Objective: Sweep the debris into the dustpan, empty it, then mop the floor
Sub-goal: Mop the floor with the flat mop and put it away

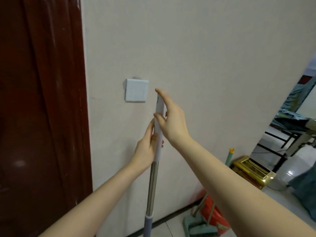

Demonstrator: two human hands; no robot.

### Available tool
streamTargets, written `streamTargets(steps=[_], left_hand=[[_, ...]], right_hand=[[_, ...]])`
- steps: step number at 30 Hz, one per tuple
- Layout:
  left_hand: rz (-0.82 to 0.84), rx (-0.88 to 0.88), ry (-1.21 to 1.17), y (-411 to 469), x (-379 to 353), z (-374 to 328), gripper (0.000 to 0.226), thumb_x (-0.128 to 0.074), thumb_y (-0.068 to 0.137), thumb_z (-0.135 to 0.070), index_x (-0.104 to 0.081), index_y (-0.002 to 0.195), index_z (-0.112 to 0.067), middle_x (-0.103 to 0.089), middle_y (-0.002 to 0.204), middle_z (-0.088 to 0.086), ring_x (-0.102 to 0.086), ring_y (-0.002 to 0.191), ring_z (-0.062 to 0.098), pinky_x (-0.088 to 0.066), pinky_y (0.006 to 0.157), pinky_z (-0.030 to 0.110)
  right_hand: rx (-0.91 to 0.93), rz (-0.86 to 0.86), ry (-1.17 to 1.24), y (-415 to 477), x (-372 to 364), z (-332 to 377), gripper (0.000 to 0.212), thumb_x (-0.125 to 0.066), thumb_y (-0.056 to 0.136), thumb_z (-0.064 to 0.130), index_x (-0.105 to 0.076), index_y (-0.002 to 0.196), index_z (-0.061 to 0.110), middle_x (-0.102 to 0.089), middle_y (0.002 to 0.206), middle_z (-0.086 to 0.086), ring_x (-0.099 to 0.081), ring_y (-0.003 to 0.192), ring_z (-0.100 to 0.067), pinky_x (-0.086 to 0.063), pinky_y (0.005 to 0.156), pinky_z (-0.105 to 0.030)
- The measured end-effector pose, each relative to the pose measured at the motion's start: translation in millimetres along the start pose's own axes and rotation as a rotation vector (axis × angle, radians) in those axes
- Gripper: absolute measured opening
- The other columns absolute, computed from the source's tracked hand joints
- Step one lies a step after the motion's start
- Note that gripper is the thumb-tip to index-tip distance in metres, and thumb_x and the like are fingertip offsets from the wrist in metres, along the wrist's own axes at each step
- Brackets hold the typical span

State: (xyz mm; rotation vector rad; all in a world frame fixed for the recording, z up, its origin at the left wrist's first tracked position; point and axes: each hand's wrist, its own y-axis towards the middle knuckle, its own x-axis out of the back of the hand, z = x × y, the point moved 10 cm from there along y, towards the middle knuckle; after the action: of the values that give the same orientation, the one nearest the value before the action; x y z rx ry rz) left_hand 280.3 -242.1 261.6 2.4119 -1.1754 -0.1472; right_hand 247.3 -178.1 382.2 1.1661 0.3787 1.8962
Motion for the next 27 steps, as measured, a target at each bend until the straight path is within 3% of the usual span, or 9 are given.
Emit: streamTargets(steps=[2, 6, 9, 11, 15, 19, 21, 23, 27], left_hand=[[-0.016, 0.010, -0.006, 10.2, 14.2, 7.1, 0.047, -0.039, 0.099, -0.030, -0.022, 0.135, -0.056, -0.065, 0.103, -0.001, -0.067, 0.093, 0.012, -0.052, 0.080, 0.020], [-0.039, 0.008, -0.051, 23.9, 39.7, 9.0, 0.045, -0.034, 0.103, -0.011, -0.025, 0.141, -0.033, -0.054, 0.097, -0.021, -0.056, 0.078, -0.019, -0.042, 0.068, 0.002], [-0.066, 0.007, -0.062, 34.7, 60.3, 14.4, 0.044, -0.033, 0.103, -0.008, -0.027, 0.143, -0.025, -0.055, 0.099, -0.014, -0.056, 0.077, -0.019, -0.042, 0.067, 0.002], [-0.095, 0.003, -0.108, 41.9, 75.3, 18.0, 0.044, -0.033, 0.102, -0.005, -0.027, 0.142, -0.022, -0.056, 0.100, -0.012, -0.057, 0.079, -0.017, -0.043, 0.069, 0.003], [-0.160, 0.027, -0.137, 56.2, 101.4, 34.9, 0.037, -0.036, 0.102, -0.005, -0.038, 0.134, -0.024, -0.066, 0.093, -0.022, -0.059, 0.084, -0.014, -0.044, 0.073, 0.005], [-0.260, 0.088, 0.030, 61.4, 125.3, 53.0, 0.051, -0.047, 0.096, -0.021, -0.032, 0.144, -0.027, -0.057, 0.128, -0.002, -0.053, 0.121, 0.011, -0.039, 0.104, 0.027], [-0.269, 0.051, 0.206, 60.1, 130.7, 49.8, 0.057, -0.048, 0.098, -0.019, -0.023, 0.148, -0.030, -0.054, 0.133, 0.004, -0.053, 0.121, 0.018, -0.040, 0.104, 0.031], [-0.267, 0.001, 0.312, 58.8, 130.6, 47.3, 0.068, -0.053, 0.094, -0.019, -0.016, 0.150, -0.033, -0.051, 0.136, 0.008, -0.054, 0.120, 0.024, -0.045, 0.101, 0.039], [-0.276, -0.007, 0.362, 54.2, 130.7, 55.6, 0.081, -0.059, 0.090, -0.019, -0.008, 0.148, -0.046, -0.039, 0.147, 0.003, -0.044, 0.131, 0.023, -0.043, 0.103, 0.051]], right_hand=[[0.001, 0.007, 0.012, 11.7, -16.9, 0.6, 0.068, -0.056, 0.087, 0.001, -0.038, 0.143, 0.035, -0.055, 0.128, -0.009, -0.054, 0.115, -0.024, -0.045, 0.092, -0.030], [-0.008, 0.028, 0.058, 32.2, -49.6, 2.9, 0.066, -0.052, 0.088, 0.001, -0.038, 0.143, 0.036, -0.054, 0.128, -0.007, -0.052, 0.099, -0.013, -0.038, 0.081, -0.017], [0.002, 0.049, 0.100, 47.1, -72.0, 10.4, 0.066, -0.051, 0.089, 0.001, -0.037, 0.143, 0.036, -0.054, 0.123, -0.010, -0.048, 0.091, -0.014, -0.034, 0.074, -0.009], [0.005, 0.057, 0.091, 56.7, -86.3, 15.0, 0.067, -0.051, 0.089, 0.002, -0.036, 0.143, 0.038, -0.054, 0.119, -0.008, -0.042, 0.087, -0.011, -0.031, 0.074, -0.014], [-0.014, 0.091, 0.113, 73.2, -115.6, 18.4, 0.065, -0.046, 0.091, 0.006, -0.034, 0.144, 0.042, -0.046, 0.101, -0.002, -0.040, 0.077, -0.010, -0.029, 0.066, -0.013], [-0.052, 0.119, 0.204, 83.6, -137.9, 14.9, 0.053, -0.040, 0.098, 0.016, -0.036, 0.142, 0.044, -0.037, 0.094, 0.010, -0.044, 0.076, -0.003, -0.036, 0.075, -0.015], [-0.092, 0.127, 0.284, 86.8, -143.9, 11.0, 0.040, -0.038, 0.101, 0.029, -0.040, 0.137, 0.046, -0.037, 0.089, 0.017, -0.044, 0.074, 0.004, -0.040, 0.070, -0.013], [-0.073, 0.140, 0.267, 87.9, -148.7, 10.2, 0.037, -0.038, 0.100, 0.035, -0.041, 0.136, 0.043, -0.038, 0.090, 0.018, -0.044, 0.074, 0.004, -0.047, 0.079, -0.019], [0.005, 0.195, 0.169, 83.3, -152.7, 11.8, 0.050, -0.041, 0.100, 0.026, -0.027, 0.143, 0.048, -0.036, 0.099, 0.011, -0.041, 0.079, -0.004, -0.045, 0.085, -0.028]])
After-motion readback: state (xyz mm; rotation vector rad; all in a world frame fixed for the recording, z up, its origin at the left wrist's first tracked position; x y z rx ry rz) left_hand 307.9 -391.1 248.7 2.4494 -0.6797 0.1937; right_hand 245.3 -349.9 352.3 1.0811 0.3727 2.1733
